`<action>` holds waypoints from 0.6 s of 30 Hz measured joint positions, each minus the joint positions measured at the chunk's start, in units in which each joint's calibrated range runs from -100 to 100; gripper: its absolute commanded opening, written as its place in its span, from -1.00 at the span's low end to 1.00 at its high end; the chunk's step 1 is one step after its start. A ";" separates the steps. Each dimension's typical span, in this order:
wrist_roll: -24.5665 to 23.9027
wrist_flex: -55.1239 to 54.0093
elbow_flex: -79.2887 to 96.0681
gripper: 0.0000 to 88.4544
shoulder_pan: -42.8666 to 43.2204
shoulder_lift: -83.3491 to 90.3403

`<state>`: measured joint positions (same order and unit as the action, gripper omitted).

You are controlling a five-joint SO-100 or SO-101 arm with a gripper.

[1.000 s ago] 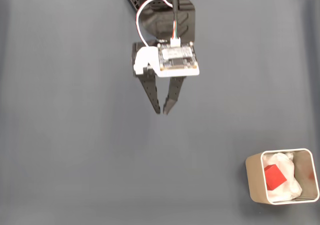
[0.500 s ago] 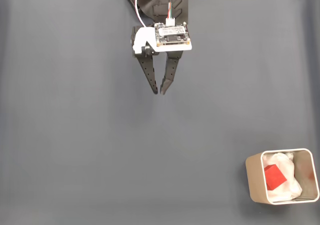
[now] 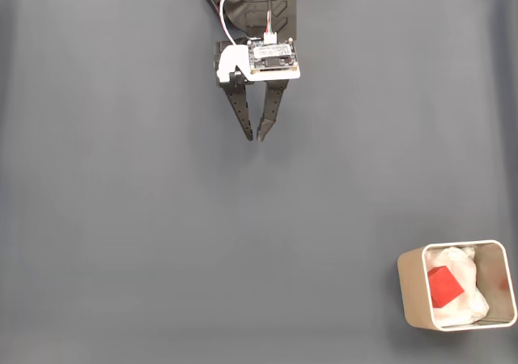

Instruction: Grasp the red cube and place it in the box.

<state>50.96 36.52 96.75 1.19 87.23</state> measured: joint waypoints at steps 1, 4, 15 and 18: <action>0.00 0.00 0.90 -1.00 0.00 0.96; -0.05 1.43 1.99 -1.00 0.00 3.99; -1.76 21.64 2.26 -1.00 -0.67 11.81; -1.76 26.09 2.26 -1.00 -1.41 11.98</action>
<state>49.21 62.61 99.01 -0.22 99.22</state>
